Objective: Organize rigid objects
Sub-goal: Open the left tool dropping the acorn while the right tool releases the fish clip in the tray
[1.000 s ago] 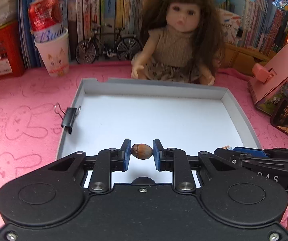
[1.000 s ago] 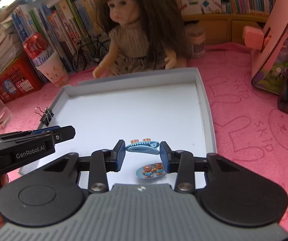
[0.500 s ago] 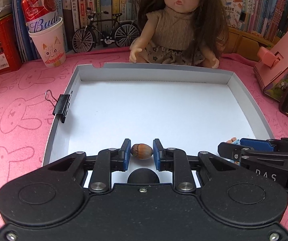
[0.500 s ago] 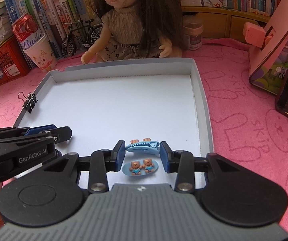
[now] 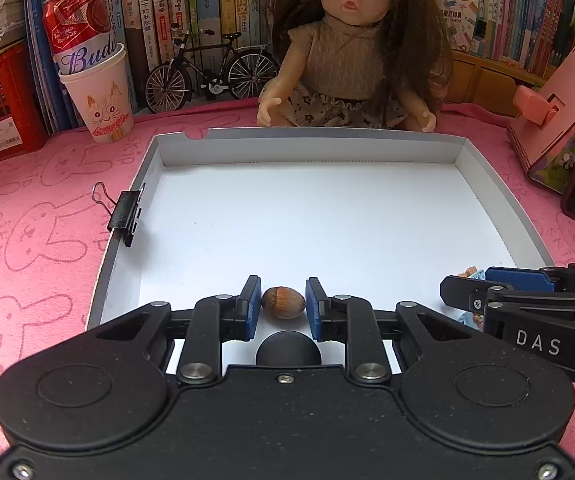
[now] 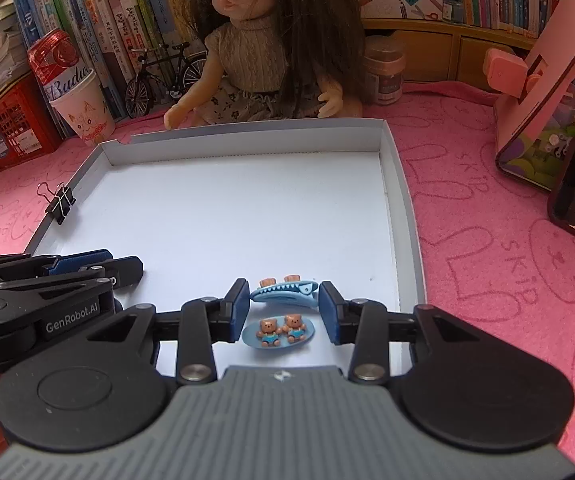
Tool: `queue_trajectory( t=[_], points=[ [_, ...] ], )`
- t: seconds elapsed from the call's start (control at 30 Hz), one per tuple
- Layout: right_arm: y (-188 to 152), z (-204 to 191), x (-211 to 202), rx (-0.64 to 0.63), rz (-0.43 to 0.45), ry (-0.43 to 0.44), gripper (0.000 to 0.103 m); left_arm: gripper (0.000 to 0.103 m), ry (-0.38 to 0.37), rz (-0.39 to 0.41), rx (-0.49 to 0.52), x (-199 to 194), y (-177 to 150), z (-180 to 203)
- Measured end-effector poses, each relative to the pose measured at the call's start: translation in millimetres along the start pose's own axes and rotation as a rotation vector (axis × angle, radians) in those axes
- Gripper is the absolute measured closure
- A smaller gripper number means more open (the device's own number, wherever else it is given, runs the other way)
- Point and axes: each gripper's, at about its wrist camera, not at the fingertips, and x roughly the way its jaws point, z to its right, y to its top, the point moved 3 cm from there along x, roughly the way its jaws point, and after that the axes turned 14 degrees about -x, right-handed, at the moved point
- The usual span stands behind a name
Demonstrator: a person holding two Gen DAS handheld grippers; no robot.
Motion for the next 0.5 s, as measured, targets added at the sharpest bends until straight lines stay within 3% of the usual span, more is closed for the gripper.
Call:
queue_trajectory(
  t=[0.03,0.17,0.5],
  points=[
    [0.1,-0.2,-1.3,-0.001,0.005,-0.003,0.045,0.078,-0.001,0.0,-0.002,-0.6,0.0,-0.4],
    [2.2,-1.5,-8.9,-0.012,0.034,-0.006,0.042,0.061,0.0,0.011,-0.017,-5.2,-0.4,-2.6],
    [0.2,-6.4,-32.7,-0.045,0.102,-0.016,0.03,0.046,0.01,0.059,-0.003,-28.5,-3.9,-3.9]
  ],
)
